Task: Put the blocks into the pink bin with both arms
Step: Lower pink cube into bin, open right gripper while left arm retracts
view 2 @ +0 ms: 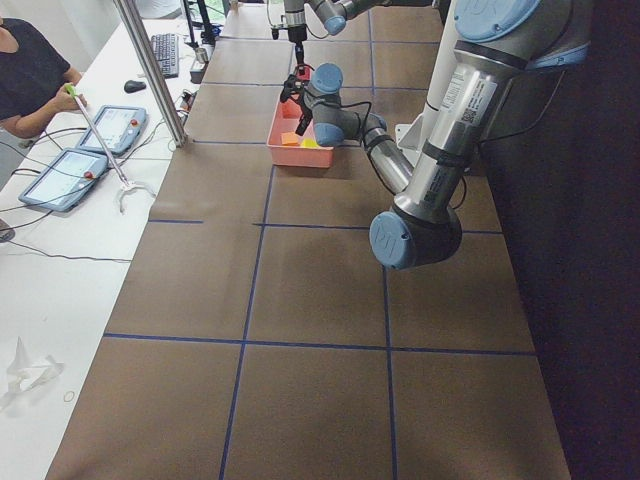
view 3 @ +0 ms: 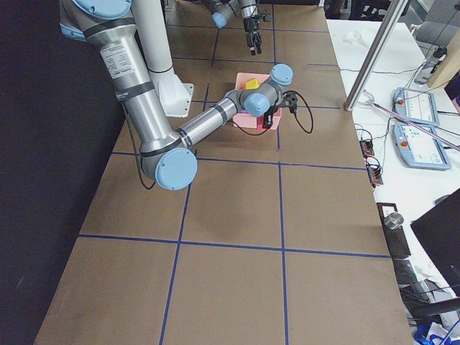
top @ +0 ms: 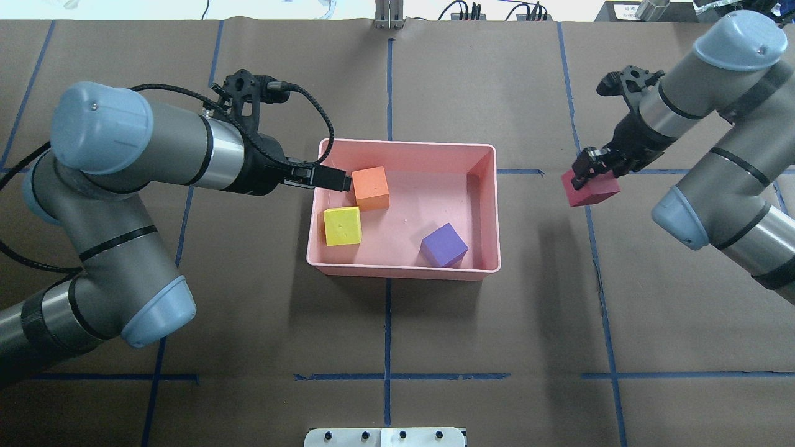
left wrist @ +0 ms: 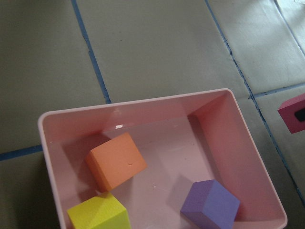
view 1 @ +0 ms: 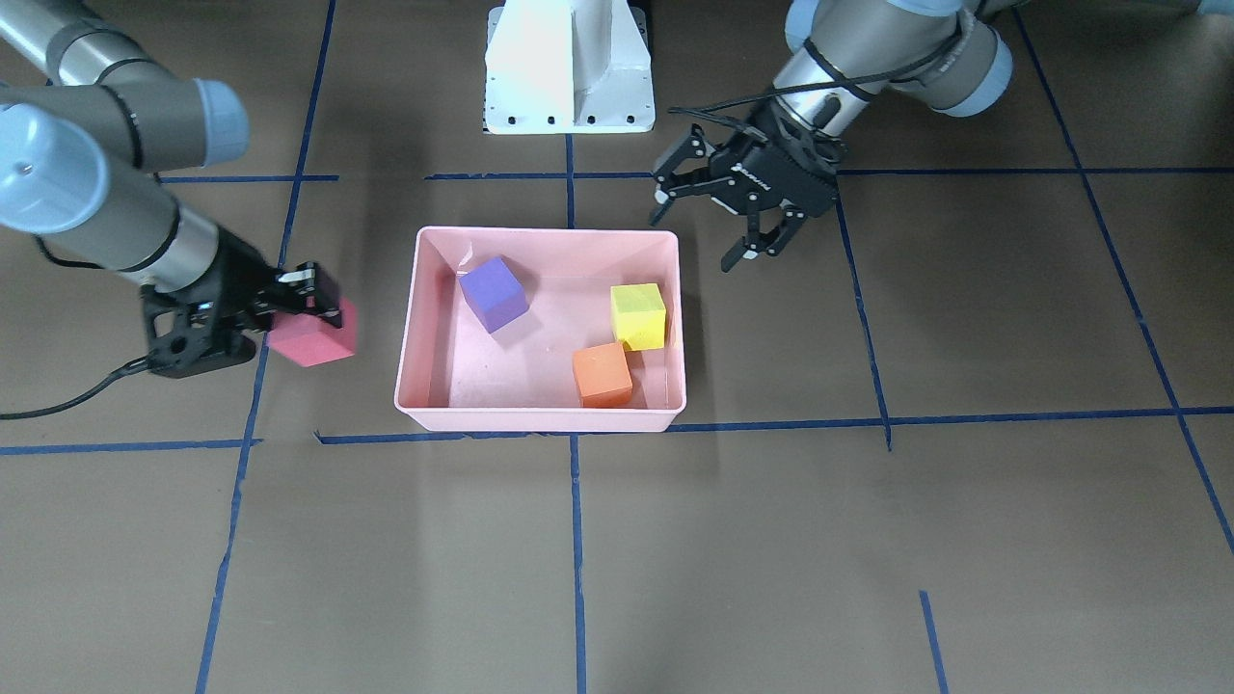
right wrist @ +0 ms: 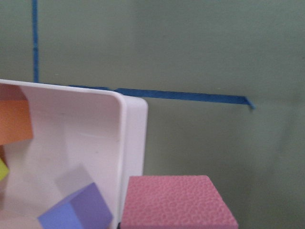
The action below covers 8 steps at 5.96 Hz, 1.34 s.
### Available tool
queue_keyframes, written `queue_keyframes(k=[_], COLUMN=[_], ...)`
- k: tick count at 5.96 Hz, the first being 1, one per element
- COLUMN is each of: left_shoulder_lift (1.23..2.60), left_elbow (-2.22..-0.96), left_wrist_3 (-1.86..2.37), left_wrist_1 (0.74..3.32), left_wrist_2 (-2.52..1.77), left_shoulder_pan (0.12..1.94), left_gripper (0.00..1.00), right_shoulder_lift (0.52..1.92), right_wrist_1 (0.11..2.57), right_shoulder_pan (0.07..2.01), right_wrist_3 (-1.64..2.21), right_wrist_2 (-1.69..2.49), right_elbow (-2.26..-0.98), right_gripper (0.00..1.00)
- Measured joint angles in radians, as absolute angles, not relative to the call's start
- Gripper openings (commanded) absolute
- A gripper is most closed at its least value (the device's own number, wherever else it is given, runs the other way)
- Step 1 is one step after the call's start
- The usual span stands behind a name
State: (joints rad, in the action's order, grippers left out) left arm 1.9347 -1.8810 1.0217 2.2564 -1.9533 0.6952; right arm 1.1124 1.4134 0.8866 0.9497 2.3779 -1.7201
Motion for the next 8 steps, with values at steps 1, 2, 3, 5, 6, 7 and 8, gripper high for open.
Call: queue_keyframes(k=[1, 2, 3, 5, 6, 7, 8], left_shoulder_lift=[1.848, 1.785, 1.745, 1.686, 1.654, 1.618, 1.581], left_elbow=[-1.879, -1.873, -1.868, -1.865, -1.863, -1.86, -1.856], left_wrist_3=[0.968, 0.926, 0.904, 0.894, 0.892, 0.876, 0.819], left_wrist_1=[2.334, 2.384, 2.403, 2.419, 2.429, 2.433, 2.431], left_wrist_2=[-1.969, -2.01, -2.074, -2.164, -2.173, -2.173, -2.174], left_shoulder_pan=[0.724, 0.768, 0.826, 0.901, 0.916, 0.925, 0.949], left_gripper=[1.0, 1.0, 1.0, 1.0, 1.0, 1.0, 1.0], right_shoulder_lift=[1.04, 0.978, 0.932, 0.833, 0.826, 0.848, 0.891], right_wrist_1=[1.412, 1.411, 1.409, 1.405, 1.387, 1.357, 1.341], right_shoulder_pan=[0.827, 0.743, 0.66, 0.575, 0.555, 0.549, 0.569], right_wrist_3=[1.106, 1.242, 1.337, 1.405, 1.408, 1.406, 1.405], right_wrist_2=[2.357, 2.287, 2.185, 2.067, 2.049, 2.043, 2.051], right_elbow=[-1.73, -1.73, -1.718, -1.612, -1.581, -1.586, -1.627], right_gripper=[0.01, 0.03, 0.25, 1.0, 1.0, 1.0, 1.0])
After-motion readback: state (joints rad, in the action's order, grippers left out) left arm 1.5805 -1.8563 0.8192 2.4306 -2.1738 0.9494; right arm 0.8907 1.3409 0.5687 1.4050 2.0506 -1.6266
